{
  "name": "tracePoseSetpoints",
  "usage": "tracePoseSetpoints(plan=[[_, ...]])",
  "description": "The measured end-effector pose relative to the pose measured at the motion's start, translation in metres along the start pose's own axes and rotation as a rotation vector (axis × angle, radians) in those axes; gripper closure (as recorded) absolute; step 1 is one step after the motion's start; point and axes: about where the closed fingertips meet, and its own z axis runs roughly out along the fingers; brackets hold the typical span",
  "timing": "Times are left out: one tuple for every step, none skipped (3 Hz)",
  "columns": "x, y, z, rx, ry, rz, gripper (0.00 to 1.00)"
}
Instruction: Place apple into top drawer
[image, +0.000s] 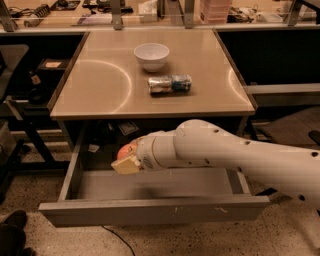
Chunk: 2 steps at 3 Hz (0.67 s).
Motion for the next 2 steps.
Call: tracePoseSetpoints(plan=[[0.015,-0.008,0.016,0.007,0.012,0.010,1.00],[0.027,-0.016,0.030,0.008,0.022,0.017,1.00]])
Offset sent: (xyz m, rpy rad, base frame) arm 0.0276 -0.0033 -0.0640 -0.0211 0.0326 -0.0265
